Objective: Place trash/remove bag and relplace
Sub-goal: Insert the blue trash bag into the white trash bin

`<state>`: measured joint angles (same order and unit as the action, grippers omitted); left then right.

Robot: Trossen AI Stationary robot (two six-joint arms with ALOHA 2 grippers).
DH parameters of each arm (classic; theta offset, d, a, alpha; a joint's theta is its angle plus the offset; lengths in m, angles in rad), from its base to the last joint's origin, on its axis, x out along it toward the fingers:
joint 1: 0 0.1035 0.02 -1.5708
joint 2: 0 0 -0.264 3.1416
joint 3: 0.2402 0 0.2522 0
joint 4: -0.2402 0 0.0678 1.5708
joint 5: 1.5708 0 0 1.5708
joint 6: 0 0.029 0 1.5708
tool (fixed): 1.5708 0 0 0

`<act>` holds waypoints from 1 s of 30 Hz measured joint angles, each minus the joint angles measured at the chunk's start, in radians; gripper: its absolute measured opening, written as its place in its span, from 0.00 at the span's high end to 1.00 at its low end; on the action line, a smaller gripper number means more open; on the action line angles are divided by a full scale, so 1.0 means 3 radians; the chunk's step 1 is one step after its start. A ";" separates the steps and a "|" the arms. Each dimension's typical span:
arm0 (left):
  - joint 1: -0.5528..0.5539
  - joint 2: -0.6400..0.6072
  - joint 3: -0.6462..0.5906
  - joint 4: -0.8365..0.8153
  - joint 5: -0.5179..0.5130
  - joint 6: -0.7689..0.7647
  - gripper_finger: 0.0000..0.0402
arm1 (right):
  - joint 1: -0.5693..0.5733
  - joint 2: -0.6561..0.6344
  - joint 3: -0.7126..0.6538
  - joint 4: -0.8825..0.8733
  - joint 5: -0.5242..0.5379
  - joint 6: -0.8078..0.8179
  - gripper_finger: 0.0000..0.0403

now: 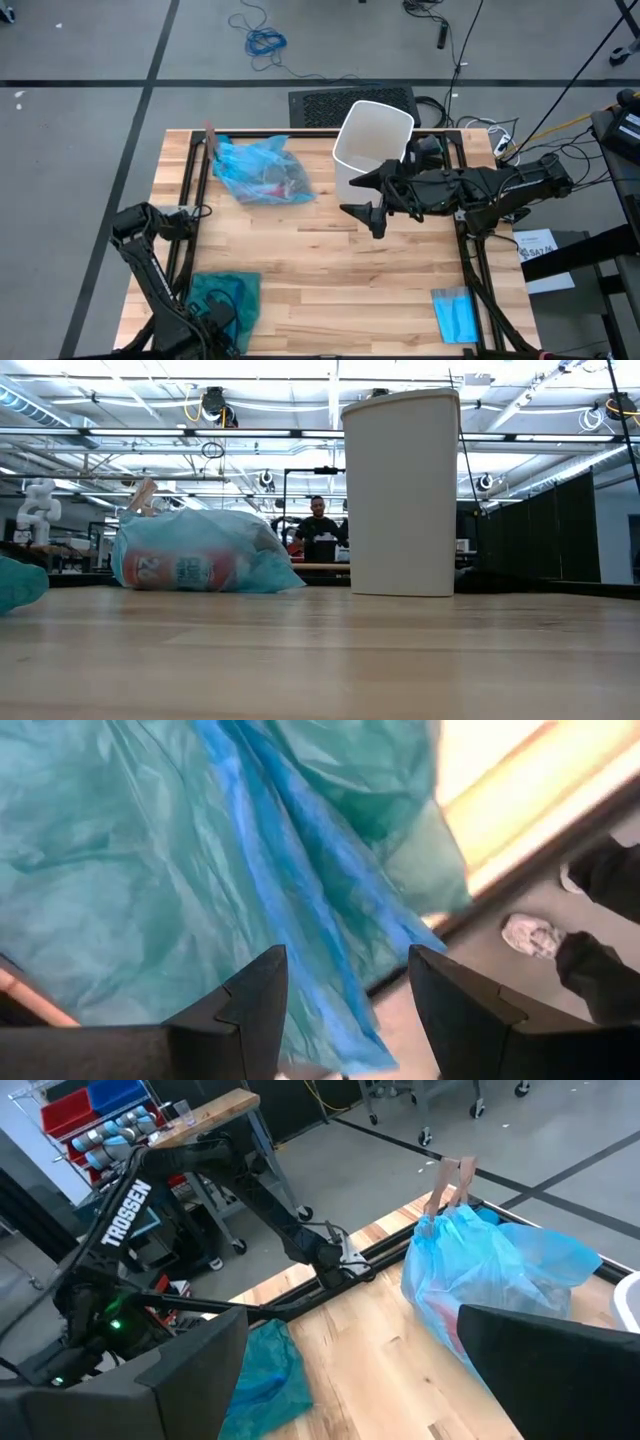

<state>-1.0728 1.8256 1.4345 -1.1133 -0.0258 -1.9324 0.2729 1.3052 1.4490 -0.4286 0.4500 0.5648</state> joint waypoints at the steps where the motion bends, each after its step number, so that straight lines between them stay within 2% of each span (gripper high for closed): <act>1: 0.0003 0.0000 -0.0050 0.0033 -0.0001 0.0000 0.49 | 0.0000 0.0000 0.0000 -0.0001 0.0000 0.0000 0.12; 7: 0.0000 0.0003 -0.0357 0.0498 0.0193 -0.0093 0.49 | 0.0018 0.0000 0.0000 -0.0002 0.0000 -0.0001 0.12; 14: 0.0002 0.0003 -0.0369 0.0418 0.0268 -0.0256 0.52 | 0.0083 0.0000 0.0000 -0.0004 -0.0004 -0.0013 0.12; 18: 0.0000 0.0003 -0.0365 0.0447 0.0351 -0.0263 0.63 | 0.0083 0.0000 0.0000 -0.0004 -0.0003 -0.0013 0.12; 25: 0.0000 -0.0026 -0.0225 0.0433 0.0258 -0.0241 0.97 | 0.0110 0.0000 0.0000 0.0002 -0.0001 -0.0018 0.12; 30: 0.0025 -0.0158 0.0057 0.0199 -0.0175 -0.0239 0.99 | 0.0126 0.0000 0.0000 0.0022 -0.0003 -0.0037 0.12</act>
<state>-1.0652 1.7781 1.4517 -1.0536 -0.0783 -2.0040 0.3107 1.3052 1.4490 -0.4221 0.4492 0.5538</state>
